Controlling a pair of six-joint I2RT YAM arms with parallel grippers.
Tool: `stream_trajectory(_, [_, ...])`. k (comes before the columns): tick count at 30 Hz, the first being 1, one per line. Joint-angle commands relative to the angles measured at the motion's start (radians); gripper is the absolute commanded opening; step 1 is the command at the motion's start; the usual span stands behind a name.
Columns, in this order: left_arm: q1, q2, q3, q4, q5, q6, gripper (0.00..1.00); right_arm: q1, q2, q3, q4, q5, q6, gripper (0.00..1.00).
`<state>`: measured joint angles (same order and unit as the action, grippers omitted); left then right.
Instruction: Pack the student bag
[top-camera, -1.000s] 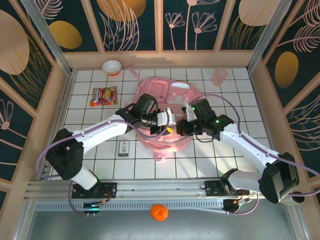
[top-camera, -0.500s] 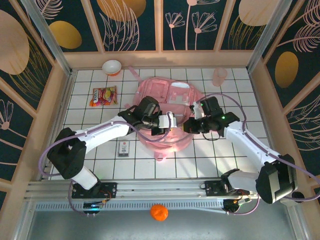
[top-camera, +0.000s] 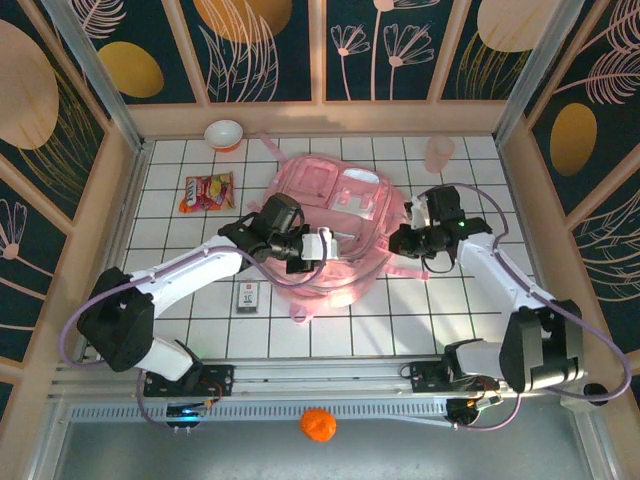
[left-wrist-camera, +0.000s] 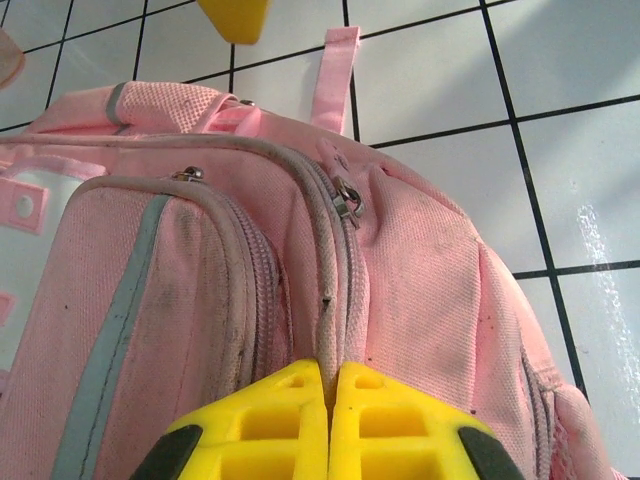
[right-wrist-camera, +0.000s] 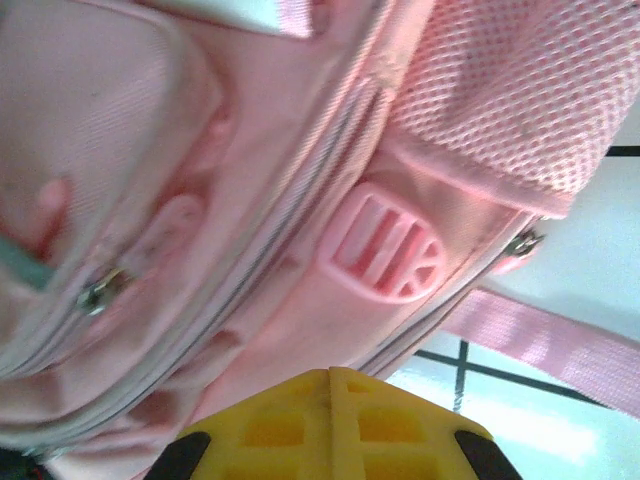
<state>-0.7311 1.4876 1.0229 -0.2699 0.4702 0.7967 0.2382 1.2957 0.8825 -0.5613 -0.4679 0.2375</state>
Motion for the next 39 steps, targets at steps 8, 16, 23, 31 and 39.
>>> stream_trajectory(8, [0.002, -0.035, -0.005, 0.041, 0.042, -0.064, 0.15, 0.075, -0.106, -0.078, 0.177, -0.078, 0.100, 0.21])
stream_trajectory(16, [0.001, -0.066, 0.000, 0.067, -0.107, -0.034, 0.67, 0.127, -0.208, -0.165, 0.298, -0.102, 0.357, 0.40])
stream_trajectory(23, [0.001, 0.031, 0.095, -0.134, -0.179, 0.148, 0.69, 0.164, -0.255, -0.193, 0.295, -0.028, 0.361, 0.41])
stream_trajectory(31, [0.001, 0.118, 0.145, -0.220, -0.230, 0.230, 0.71, 0.171, -0.274, -0.205, 0.323, -0.011, 0.355, 0.41])
stream_trajectory(39, [0.001, 0.182, 0.130, -0.149, -0.286, 0.228, 0.71, 0.170, -0.315, -0.200, 0.331, 0.030, 0.318, 0.41])
